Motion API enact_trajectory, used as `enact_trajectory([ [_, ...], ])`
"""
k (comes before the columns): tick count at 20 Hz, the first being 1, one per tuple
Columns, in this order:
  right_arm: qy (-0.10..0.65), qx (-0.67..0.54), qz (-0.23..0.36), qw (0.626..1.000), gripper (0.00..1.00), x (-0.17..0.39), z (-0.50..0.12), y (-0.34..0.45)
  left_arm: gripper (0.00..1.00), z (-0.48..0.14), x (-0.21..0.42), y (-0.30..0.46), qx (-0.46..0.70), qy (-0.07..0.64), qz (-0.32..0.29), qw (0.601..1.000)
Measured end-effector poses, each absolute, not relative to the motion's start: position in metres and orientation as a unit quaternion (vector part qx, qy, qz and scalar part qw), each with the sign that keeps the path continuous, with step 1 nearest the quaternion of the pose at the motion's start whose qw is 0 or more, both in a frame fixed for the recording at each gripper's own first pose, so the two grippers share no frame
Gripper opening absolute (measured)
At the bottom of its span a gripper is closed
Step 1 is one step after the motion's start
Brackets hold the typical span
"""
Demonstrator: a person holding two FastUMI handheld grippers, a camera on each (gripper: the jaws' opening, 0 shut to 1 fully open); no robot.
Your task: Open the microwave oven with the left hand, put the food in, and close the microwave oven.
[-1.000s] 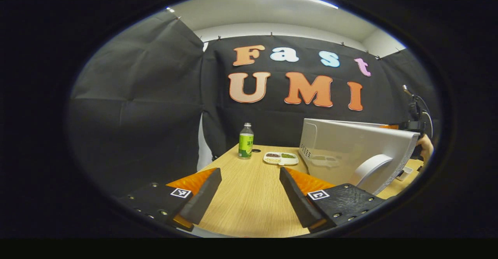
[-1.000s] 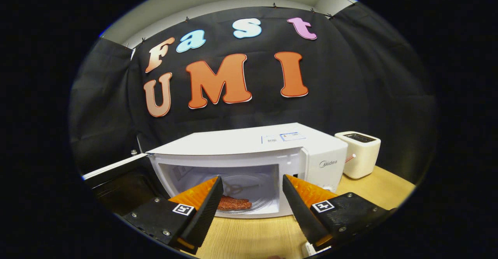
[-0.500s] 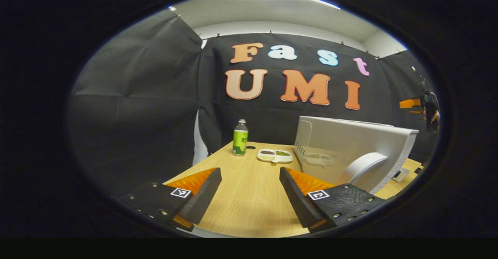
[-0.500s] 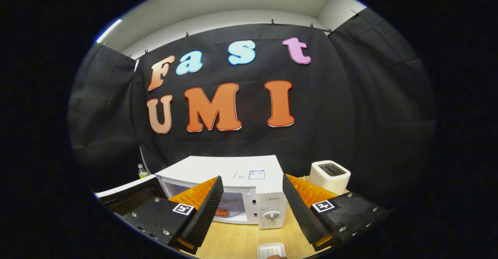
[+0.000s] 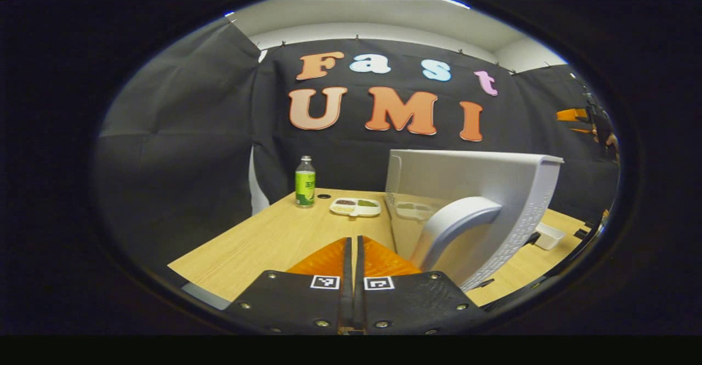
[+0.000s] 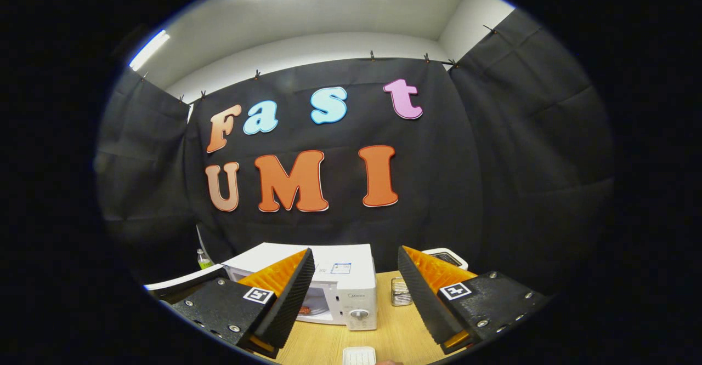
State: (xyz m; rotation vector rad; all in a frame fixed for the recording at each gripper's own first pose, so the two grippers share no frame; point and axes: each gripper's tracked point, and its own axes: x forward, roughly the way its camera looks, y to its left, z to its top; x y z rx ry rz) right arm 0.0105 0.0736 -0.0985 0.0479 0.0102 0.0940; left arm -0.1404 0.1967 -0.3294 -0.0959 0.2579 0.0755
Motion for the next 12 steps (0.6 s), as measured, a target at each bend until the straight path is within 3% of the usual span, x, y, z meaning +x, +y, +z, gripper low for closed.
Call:
enact_trajectory([
  [12,0.016,0.016,0.028,0.999,0.94,-0.012,-0.098,0.030,0.00,-0.314,-0.080,0.016,-0.043,0.124,-0.113,0.985],
])
